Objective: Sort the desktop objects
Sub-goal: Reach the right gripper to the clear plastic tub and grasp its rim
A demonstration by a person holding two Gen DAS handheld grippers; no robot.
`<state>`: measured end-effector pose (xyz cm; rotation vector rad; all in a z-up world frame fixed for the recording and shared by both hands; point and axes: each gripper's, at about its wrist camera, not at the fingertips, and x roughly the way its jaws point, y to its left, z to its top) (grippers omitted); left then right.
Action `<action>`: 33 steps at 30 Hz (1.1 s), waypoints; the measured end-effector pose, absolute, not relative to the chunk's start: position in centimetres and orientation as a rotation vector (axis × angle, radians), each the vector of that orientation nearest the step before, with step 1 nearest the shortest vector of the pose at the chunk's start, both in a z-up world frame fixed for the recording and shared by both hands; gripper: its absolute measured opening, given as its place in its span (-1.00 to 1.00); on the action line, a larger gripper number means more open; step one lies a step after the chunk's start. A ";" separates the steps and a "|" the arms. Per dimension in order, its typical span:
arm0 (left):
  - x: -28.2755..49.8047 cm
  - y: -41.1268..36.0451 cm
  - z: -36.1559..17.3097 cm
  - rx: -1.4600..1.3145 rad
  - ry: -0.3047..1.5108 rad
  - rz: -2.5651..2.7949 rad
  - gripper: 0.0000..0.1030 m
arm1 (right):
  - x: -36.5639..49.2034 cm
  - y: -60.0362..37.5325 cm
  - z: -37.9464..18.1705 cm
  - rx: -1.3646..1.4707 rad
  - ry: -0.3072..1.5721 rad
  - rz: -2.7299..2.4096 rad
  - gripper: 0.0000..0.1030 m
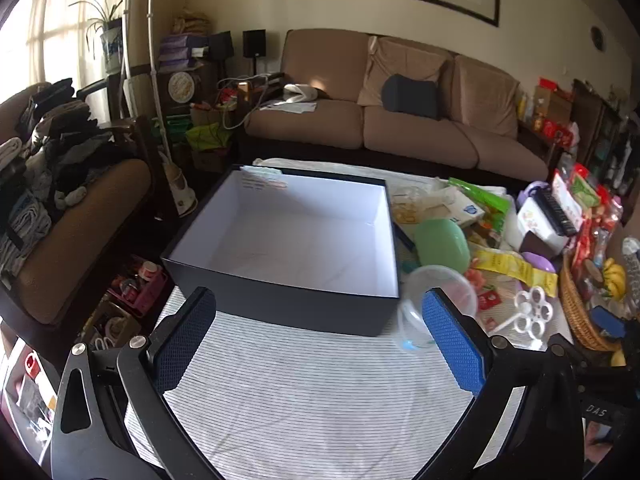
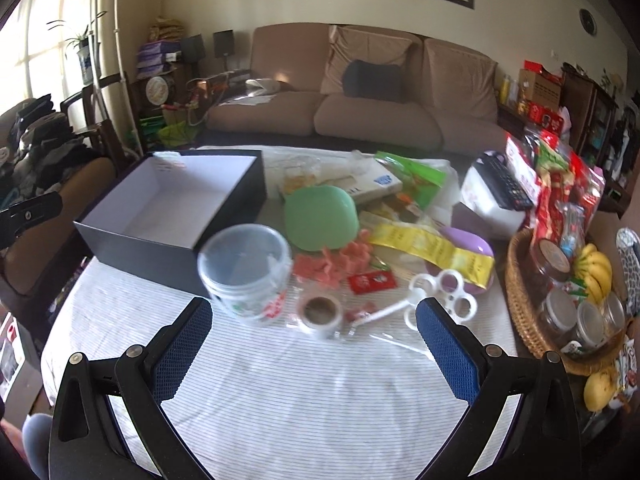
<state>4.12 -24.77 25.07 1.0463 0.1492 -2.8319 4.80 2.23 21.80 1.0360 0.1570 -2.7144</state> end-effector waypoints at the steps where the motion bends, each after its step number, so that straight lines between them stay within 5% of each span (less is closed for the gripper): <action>1: 4.0 -25.6 25.1 1.042 0.140 -2.824 1.00 | 4.7 1.5 21.9 1.033 0.159 -2.711 1.00; 22: -0.8 -35.9 20.8 1.072 0.186 -2.727 1.00 | -0.4 -10.1 20.3 1.029 0.130 -2.585 1.00; 33: 0.2 -29.3 17.1 1.077 0.329 -2.939 1.00 | -1.0 -0.6 16.9 0.897 0.005 -2.567 1.00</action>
